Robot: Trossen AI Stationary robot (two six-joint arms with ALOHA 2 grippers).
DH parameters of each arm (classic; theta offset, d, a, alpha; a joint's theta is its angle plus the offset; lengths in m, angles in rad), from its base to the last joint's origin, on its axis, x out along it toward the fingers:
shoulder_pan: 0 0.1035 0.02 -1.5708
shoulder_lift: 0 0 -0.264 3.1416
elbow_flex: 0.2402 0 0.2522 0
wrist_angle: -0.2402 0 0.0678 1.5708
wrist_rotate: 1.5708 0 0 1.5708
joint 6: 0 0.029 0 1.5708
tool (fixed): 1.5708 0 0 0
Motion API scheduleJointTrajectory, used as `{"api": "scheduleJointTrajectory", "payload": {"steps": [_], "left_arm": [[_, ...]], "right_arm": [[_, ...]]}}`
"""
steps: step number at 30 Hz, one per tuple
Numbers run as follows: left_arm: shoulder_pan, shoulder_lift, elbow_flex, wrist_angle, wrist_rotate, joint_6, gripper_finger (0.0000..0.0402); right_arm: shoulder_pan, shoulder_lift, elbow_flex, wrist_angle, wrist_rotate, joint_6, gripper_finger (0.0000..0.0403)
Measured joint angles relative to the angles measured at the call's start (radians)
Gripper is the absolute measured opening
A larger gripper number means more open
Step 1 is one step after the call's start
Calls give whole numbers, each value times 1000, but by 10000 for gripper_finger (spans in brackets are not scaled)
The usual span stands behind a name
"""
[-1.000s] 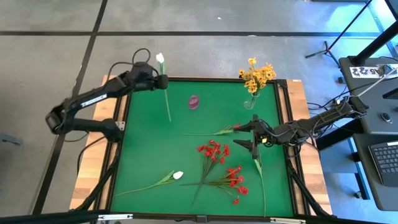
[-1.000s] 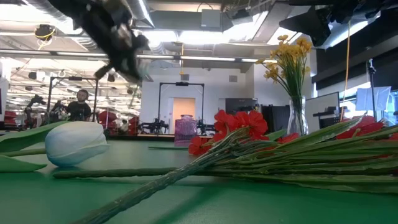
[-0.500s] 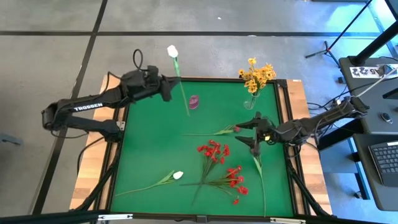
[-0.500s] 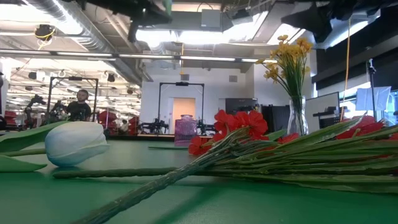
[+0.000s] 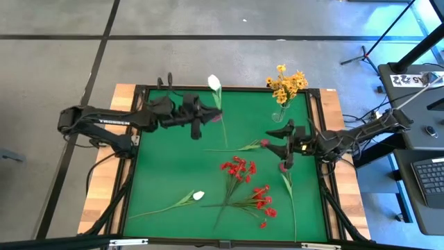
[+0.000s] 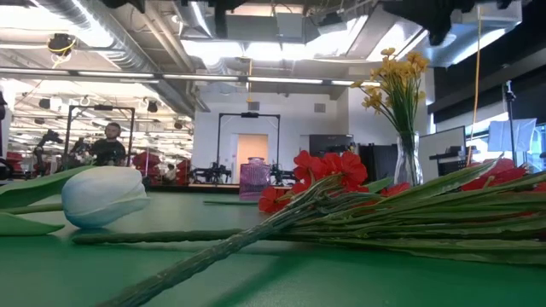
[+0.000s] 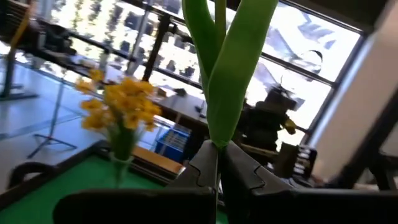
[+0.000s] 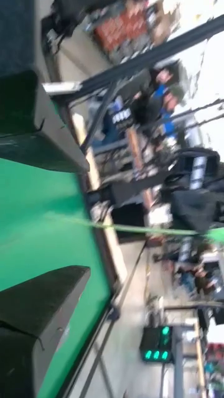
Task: Sort flowers into vase by color
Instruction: Put the top white flower into the transparent vase
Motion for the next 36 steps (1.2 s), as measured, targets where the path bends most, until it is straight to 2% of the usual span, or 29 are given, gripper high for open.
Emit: {"api": "scheduleJointTrajectory", "payload": {"steps": [8, 12, 19, 24, 29, 32, 36], "left_arm": [[-124, 111, 0, 208, 0, 42, 0], [-155, 138, 0, 232, -3, 54, 0], [-185, 169, 0, 237, -8, 46, 0], [-217, 189, 13, 243, -8, 44, 0], [-249, 225, 58, 230, 8, 73, 0], [-259, 227, 88, 145, 4, 95, 0], [-261, 226, 100, 74, -25, 96, 0]], "right_arm": [[-60, 225, 1, 334, -107, -48, 257], [-93, 321, 9, 419, -125, -43, 257], [-123, 451, 140, 403, -212, -50, 257], [-128, 518, 250, 280, -220, -74, 257], [-127, 546, 283, 237, -221, -78, 257], [-127, 546, 283, 227, -223, -78, 254], [-125, 545, 282, 225, -226, -77, 222]]}}
